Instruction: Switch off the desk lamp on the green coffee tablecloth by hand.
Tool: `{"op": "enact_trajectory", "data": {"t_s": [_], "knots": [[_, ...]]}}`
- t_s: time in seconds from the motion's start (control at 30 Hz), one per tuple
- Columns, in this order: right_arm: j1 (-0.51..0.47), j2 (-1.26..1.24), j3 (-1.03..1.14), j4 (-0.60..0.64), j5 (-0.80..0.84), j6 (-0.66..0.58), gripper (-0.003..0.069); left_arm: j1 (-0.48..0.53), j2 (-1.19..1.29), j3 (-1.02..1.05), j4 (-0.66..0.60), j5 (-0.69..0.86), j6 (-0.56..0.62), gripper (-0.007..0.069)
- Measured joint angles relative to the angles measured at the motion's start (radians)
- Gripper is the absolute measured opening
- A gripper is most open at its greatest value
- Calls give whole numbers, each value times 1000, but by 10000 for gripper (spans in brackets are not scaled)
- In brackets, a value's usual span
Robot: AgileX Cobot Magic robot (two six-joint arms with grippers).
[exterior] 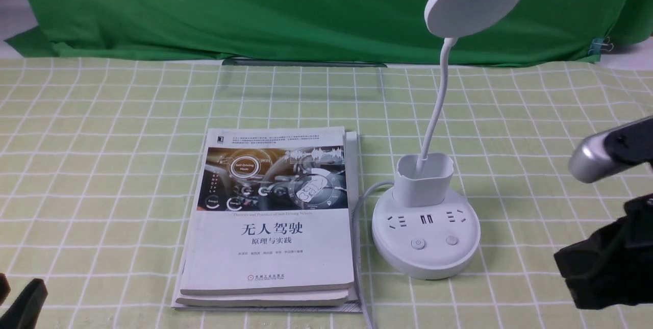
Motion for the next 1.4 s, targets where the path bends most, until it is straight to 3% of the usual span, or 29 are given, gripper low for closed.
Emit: {"op": "enact_trajectory", "data": {"t_s": [0.4,0.53,0.63,0.8,1.03,1.4], "knots": [[-20,-210,57,-64,-77,-4,41,0,0,0,0,0,0,242],[-114,-329,188,-75,-174,-6,41,0,0,0,6,0,0,242],[-243,-517,409,-75,-332,-8,41,0,0,0,8,0,0,242],[-364,-770,660,-75,-495,-8,41,0,0,0,8,0,0,242],[-377,-955,788,-92,-519,-8,41,0,0,0,8,0,0,242],[-374,-967,790,-94,-491,-8,41,0,0,0,11,0,0,242]]}}
